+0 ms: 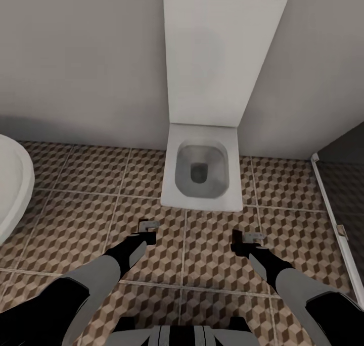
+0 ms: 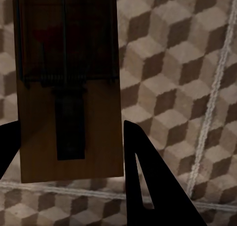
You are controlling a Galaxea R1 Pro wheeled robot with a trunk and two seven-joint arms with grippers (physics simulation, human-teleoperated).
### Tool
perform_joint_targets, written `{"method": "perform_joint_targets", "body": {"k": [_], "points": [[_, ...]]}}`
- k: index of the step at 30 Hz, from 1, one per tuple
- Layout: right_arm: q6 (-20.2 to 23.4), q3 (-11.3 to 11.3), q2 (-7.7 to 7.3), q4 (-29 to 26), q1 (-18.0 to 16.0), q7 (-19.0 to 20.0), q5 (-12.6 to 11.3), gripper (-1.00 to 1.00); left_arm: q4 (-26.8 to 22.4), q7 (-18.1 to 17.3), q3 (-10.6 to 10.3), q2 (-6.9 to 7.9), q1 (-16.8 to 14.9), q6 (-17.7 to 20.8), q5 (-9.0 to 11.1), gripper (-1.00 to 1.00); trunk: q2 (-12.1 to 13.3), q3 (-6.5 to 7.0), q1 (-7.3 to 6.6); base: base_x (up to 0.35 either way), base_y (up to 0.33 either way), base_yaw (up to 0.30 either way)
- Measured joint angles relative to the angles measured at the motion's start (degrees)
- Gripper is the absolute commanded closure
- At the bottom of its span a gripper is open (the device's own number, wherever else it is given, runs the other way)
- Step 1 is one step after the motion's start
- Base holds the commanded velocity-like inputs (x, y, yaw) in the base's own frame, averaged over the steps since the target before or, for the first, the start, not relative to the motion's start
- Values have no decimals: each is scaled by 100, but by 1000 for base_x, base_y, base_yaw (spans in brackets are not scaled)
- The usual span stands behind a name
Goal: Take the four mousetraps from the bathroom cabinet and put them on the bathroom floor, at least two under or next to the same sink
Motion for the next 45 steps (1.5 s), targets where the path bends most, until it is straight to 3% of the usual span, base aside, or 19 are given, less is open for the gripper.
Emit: {"method": "perform_joint_targets", "body": {"k": [8,18,35,45], "points": [[-30,0,2,12,0,0,-2,100,0,0,0,0,0,0,0,100,-321,-144,176,0,0,0],[-394,7,2,27,0,-1,-1,100,0,0,0,0,0,0,1,100,-722,-323,395,0,0,0],[-442,-1,0,28,2,-2,0,100,-6,-29,1,0,0,0,8,100,-1404,-710,769,0,0,0],[-442,7,3,28,1,-2,0,100,-7,-43,0,0,0,0,9,100,-1405,-722,769,0,0,0]]}}
